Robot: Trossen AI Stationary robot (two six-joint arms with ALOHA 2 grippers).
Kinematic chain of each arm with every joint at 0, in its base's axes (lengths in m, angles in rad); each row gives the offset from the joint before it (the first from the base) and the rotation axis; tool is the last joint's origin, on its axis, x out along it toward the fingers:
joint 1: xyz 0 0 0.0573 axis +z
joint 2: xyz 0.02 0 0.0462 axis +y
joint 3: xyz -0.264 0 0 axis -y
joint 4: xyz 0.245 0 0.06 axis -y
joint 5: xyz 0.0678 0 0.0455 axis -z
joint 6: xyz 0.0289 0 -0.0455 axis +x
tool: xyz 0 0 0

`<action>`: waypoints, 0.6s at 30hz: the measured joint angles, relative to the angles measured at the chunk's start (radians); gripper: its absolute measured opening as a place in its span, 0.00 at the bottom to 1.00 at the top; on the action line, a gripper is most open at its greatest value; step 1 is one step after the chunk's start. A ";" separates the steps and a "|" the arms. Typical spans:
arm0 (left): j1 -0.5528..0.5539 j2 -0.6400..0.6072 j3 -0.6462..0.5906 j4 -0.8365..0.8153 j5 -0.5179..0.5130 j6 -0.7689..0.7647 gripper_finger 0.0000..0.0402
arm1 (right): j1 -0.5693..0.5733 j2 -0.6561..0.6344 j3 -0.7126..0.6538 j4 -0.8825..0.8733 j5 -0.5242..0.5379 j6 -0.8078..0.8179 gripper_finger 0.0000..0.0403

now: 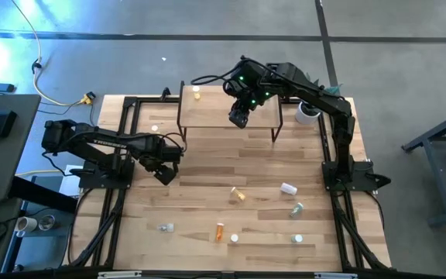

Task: Pick and place medicine bottles onto shelf by color
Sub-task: Put the top left orange pill bottle on the shelf

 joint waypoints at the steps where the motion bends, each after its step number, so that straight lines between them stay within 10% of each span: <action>1: 0.000 0.000 0.000 0.000 0.000 0.000 0.46 | 0.000 0.000 0.000 0.000 0.000 0.000 0.37; 18: 0.000 -0.001 0.000 0.000 0.028 0.058 0.28 | 0.000 0.000 0.000 0.000 0.000 0.004 0.37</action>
